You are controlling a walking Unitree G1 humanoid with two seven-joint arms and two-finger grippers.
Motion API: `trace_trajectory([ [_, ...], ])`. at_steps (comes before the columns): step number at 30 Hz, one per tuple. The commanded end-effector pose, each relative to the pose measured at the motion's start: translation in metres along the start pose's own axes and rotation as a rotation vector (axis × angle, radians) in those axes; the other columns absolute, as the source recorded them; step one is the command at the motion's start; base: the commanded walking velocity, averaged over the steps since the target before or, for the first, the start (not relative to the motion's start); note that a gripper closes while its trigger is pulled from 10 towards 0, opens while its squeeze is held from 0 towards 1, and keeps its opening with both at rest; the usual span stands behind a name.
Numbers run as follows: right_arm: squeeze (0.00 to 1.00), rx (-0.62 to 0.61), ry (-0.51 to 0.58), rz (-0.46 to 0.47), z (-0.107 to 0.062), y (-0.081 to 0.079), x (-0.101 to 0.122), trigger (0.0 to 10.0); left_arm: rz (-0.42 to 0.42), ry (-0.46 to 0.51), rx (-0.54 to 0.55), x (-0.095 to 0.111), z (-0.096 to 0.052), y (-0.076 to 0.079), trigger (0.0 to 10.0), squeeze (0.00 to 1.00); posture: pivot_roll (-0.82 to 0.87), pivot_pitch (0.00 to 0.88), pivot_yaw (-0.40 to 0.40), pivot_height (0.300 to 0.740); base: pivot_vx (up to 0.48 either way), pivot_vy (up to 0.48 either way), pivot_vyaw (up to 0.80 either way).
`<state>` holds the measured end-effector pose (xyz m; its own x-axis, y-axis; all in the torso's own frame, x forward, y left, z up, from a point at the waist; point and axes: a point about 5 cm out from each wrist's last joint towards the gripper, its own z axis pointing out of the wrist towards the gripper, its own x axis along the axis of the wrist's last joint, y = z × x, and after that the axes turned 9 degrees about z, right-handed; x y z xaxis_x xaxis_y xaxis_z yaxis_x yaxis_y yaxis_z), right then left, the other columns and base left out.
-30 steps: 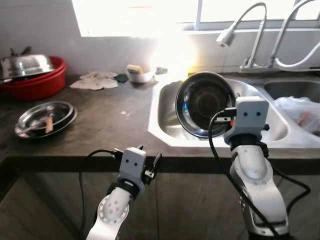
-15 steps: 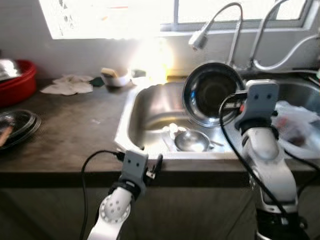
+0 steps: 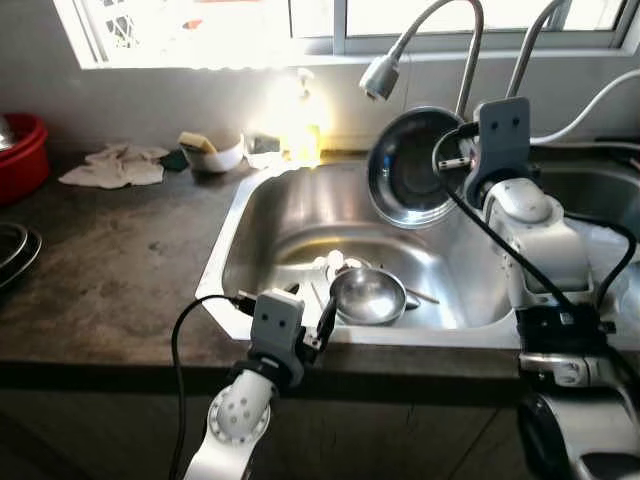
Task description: Kitchen organization
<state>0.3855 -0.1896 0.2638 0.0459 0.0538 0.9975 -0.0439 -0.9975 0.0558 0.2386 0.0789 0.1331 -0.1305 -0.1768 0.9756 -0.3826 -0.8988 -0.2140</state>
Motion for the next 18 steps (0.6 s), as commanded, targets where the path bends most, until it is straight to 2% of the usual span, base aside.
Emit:
trace_trajectory([
  [1,0.0,0.032,-0.028,-0.023,0.01,-0.005,0.009,10.0,-0.005,-0.075,-0.004,-0.011,-0.006,0.004,10.0,0.0,0.11,0.063,-0.029,0.74,0.0,0.0,0.0],
  [4,0.0,0.058,-0.08,0.004,0.016,-0.007,0.0,10.0,-0.006,-0.079,-0.001,-0.01,-0.009,0.004,10.0,0.0,0.11,0.085,-0.035,0.74,0.0,0.0,0.0],
  [9,0.0,0.078,-0.22,0.013,0.023,-0.014,-0.032,10.0,-0.017,-0.085,0.005,-0.009,-0.014,0.005,10.0,0.0,0.12,0.108,-0.034,0.74,0.0,0.0,0.0],
  [14,0.0,0.091,-0.336,0.018,0.021,-0.02,-0.064,10.0,-0.023,-0.09,0.007,-0.006,-0.019,0.006,10.0,0.0,0.14,0.131,-0.043,0.74,0.0,0.0,0.0],
  [18,0.0,0.087,-0.371,-0.002,0.018,-0.018,-0.074,10.0,-0.019,-0.094,0.007,-0.006,-0.021,0.006,10.0,0.0,0.14,0.133,-0.042,0.74,0.0,0.0,0.0],
])
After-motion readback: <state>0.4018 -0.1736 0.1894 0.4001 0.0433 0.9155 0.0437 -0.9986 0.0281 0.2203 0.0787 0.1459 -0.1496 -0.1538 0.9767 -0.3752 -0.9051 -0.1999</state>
